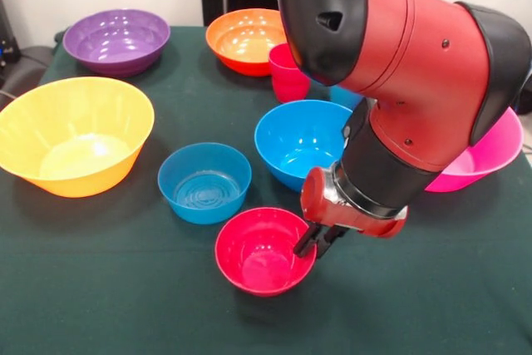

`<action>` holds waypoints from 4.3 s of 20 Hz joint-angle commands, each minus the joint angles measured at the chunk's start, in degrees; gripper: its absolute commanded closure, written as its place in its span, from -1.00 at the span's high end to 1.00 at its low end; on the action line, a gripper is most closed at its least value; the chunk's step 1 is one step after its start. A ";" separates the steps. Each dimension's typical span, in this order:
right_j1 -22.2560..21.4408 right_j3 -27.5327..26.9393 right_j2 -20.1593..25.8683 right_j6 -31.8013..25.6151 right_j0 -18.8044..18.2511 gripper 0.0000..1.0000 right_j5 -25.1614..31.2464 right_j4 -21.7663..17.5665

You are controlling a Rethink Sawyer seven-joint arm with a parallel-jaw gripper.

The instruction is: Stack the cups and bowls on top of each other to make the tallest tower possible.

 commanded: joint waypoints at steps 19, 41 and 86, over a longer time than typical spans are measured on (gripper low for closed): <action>3.49 7.72 3.64 11.16 -0.13 -1.00 -1.22 1.89; 2.88 6.23 3.68 10.94 0.17 1.00 0.06 2.67; -11.12 27.20 2.48 1.18 -0.86 1.00 -9.83 0.87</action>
